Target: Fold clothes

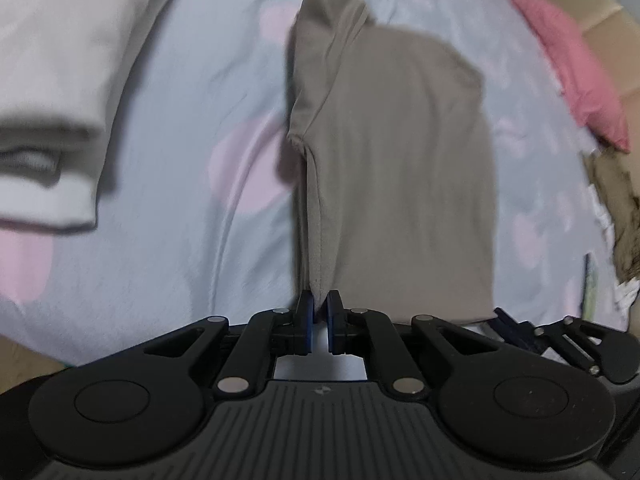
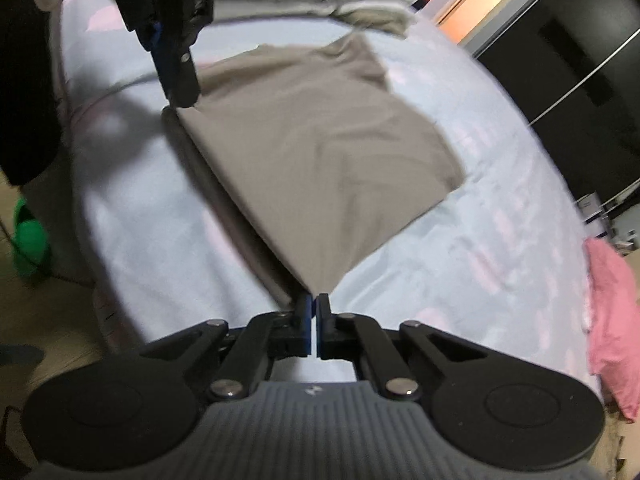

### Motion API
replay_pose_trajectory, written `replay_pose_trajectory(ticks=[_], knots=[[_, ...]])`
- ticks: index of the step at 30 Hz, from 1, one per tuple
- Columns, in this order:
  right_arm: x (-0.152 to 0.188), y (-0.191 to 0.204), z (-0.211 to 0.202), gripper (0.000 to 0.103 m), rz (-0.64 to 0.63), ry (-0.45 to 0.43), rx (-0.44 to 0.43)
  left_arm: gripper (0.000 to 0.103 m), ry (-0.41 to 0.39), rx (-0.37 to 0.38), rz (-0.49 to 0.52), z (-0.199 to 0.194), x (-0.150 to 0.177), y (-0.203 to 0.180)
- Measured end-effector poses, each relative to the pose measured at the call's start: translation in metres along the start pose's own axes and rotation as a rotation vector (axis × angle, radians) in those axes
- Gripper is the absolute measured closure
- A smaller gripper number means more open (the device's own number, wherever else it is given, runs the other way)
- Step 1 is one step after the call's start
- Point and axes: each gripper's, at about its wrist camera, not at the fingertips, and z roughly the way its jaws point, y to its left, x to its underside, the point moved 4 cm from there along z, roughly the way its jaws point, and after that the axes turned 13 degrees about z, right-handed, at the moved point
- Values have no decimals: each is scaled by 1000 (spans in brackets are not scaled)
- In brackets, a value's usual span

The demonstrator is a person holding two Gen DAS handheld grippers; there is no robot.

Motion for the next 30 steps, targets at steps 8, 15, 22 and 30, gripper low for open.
replay_pose_trajectory(ticks=[8, 15, 22, 30], knots=[[-6, -33, -13, 95, 210, -3, -97, 60, -71, -63, 37, -24, -10, -1], [-27, -92, -12, 62, 602, -77, -206, 52, -281, -80, 37, -48, -65, 8], [-49, -137, 23, 38, 919, -72, -314, 48, -346, -69, 57, -17, -112, 31], [-57, -170, 90, 40, 1153, -19, -408, 55, -334, 35, 10, 26, -120, 51]])
